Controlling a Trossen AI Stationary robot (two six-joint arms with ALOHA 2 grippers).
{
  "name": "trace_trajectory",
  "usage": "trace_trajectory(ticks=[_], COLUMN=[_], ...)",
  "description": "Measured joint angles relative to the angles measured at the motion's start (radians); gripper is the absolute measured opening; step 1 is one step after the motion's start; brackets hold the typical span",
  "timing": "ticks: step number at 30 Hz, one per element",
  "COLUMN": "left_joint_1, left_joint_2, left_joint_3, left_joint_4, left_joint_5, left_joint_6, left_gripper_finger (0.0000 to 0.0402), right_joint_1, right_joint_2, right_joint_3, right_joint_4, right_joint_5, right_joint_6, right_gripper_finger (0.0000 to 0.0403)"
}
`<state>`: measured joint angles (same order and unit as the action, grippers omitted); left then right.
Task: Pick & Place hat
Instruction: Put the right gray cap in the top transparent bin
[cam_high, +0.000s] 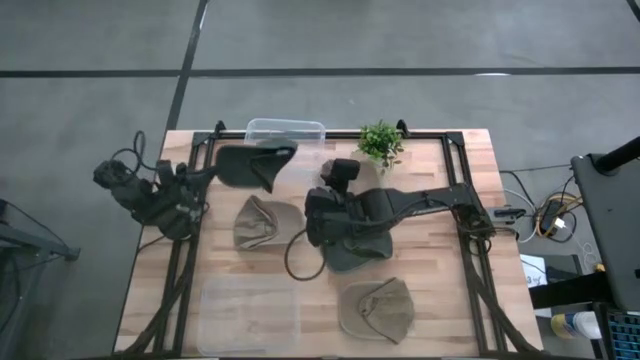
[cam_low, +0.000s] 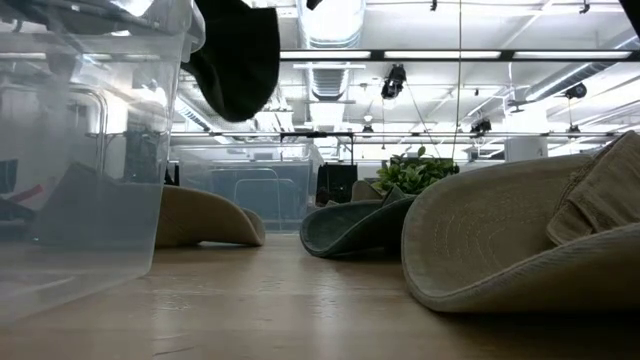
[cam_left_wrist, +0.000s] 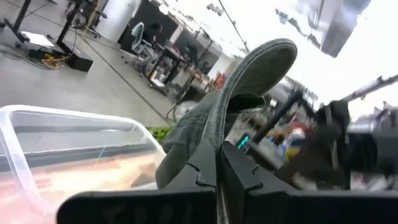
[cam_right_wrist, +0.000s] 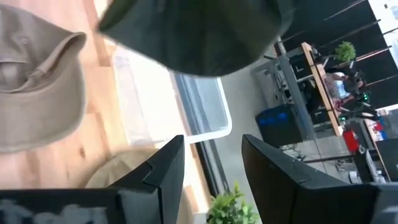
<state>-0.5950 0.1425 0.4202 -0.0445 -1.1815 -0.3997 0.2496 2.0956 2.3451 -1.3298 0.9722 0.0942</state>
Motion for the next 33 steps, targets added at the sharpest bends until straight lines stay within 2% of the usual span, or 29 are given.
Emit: trace_trajectory(ticks=[4, 8, 14, 18, 21, 24, 33], left_joint_1=[0.022, 0.036, 0.038, 0.038, 0.038, 0.038, 0.044], left_joint_2=[-0.015, -0.011, -0.008, 0.010, 0.019, 0.033, 0.066], left_joint_3=[0.000, 0.000, 0.000, 0.000, 0.000, 0.000, 0.000], left_joint_4=[0.150, 0.280, 0.298, 0.296, 0.299, 0.298, 0.298], left_joint_5=[0.016, 0.058, 0.066, 0.074, 0.091, 0.093, 0.091], left_joint_6=[0.099, 0.158, 0.158, 0.155, 0.154, 0.153, 0.107], left_gripper_finger=[0.0001, 0.0000, 0.0000, 0.0000, 0.0000, 0.0000, 0.0000], right_joint_1=[0.040, 0.088, 0.182, 0.241, 0.291, 0.332, 0.354], right_joint_2=[0.000, 0.000, 0.000, 0.000, 0.000, 0.000, -0.014], right_joint_3=[0.000, 0.000, 0.000, -0.007, -0.037, -0.090, -0.349], right_joint_4=[-0.001, -0.002, -0.003, 0.000, 0.045, 0.178, 0.699], right_joint_5=[0.006, 0.059, 0.095, -0.003, -0.009, -0.048, -0.373], right_joint_6=[-0.027, -0.060, -0.069, 0.016, 0.053, 0.036, -0.185], right_gripper_finger=[0.0150, 0.0143, 0.0135, 0.0132, 0.0134, 0.0136, 0.0137])
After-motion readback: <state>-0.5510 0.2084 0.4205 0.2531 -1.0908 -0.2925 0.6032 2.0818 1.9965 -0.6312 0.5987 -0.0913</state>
